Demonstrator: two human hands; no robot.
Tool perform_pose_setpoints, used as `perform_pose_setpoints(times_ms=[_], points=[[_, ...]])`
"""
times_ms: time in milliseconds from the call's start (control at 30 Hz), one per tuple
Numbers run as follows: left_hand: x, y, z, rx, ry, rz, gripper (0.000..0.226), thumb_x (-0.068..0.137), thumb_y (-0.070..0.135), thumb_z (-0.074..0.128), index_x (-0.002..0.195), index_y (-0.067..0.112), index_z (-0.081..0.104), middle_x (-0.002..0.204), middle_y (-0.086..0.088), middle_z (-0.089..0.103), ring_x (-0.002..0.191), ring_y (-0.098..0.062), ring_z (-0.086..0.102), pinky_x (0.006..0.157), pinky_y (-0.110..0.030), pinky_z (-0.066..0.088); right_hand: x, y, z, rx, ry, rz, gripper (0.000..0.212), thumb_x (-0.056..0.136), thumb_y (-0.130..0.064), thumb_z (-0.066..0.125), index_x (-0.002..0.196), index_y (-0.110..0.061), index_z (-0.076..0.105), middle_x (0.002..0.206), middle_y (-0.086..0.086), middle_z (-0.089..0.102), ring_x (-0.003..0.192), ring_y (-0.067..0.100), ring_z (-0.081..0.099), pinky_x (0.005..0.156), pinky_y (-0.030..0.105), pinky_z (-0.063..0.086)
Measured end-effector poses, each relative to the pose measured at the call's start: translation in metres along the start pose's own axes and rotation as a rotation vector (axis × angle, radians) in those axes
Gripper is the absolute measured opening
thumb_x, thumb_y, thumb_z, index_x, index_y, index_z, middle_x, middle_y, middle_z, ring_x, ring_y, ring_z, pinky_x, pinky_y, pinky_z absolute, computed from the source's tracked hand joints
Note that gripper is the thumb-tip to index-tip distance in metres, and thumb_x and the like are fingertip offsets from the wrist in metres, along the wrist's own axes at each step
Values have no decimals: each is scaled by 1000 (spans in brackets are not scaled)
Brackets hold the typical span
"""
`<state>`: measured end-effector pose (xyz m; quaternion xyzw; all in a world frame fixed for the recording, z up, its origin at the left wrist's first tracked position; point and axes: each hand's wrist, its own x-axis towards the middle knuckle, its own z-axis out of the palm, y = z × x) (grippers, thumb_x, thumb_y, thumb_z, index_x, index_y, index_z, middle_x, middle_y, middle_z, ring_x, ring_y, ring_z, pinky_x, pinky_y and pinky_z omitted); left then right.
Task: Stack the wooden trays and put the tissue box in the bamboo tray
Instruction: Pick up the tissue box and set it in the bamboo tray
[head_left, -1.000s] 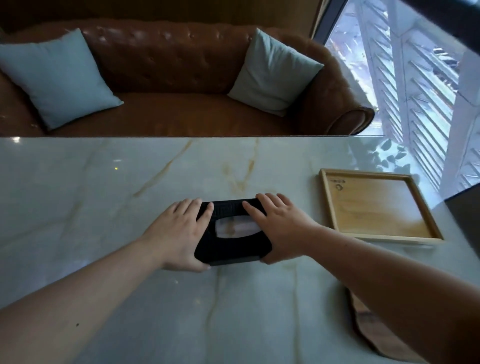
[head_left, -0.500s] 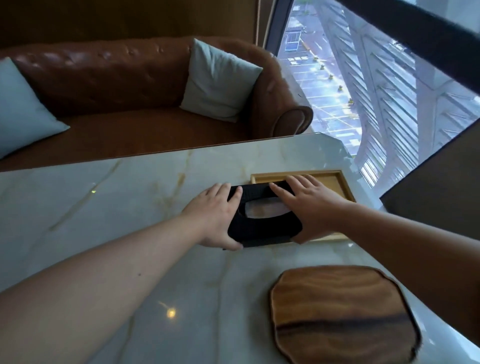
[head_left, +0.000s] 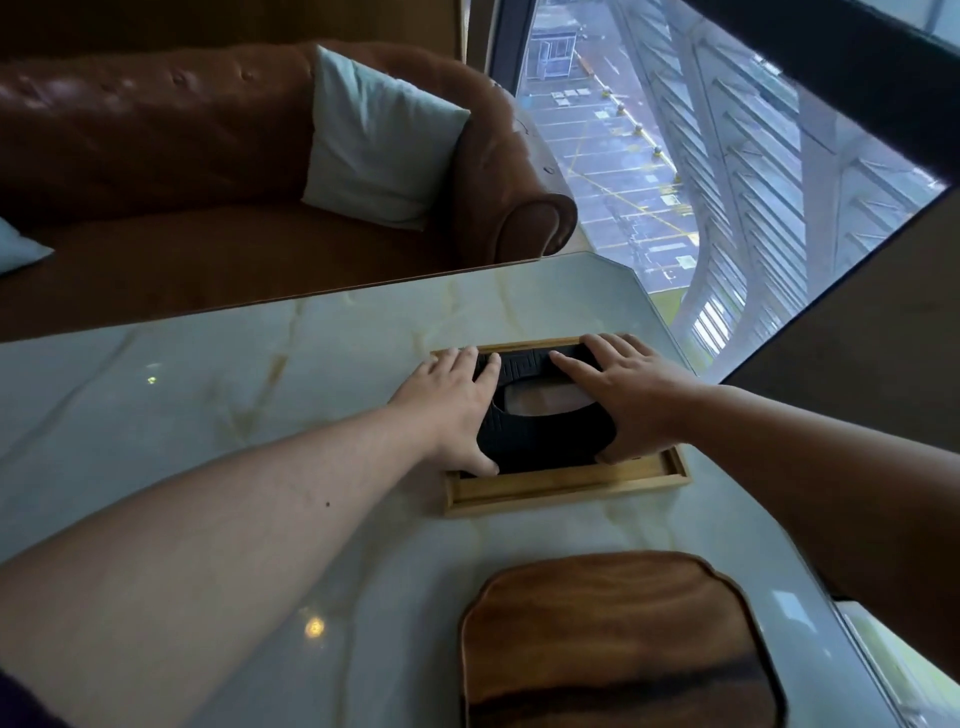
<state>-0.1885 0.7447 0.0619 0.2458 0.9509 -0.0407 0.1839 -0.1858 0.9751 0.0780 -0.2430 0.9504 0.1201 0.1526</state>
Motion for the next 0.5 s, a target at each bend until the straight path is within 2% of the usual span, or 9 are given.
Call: perform_pose_setpoints(times_ms=[300, 500], points=[[-1, 6, 7, -15, -10, -9, 127, 59, 72, 64, 149, 16, -7, 160, -19, 0, 147, -35, 1, 120, -48, 11, 3, 2, 9, 2, -43, -5, 129, 55, -67, 68, 153, -27, -5, 156, 20, 17, 146, 35, 11, 121, 44, 14], [-21, 1, 1, -2, -45, -57, 127, 59, 87, 47, 148, 19, -14, 160, -19, -13, 147, -34, -12, 119, -55, 0, 1, -12, -1, -31, -125, 49, 136, 55, -76, 68, 151, -32, -18, 162, 18, -9, 148, 40, -4, 118, 57, 11]])
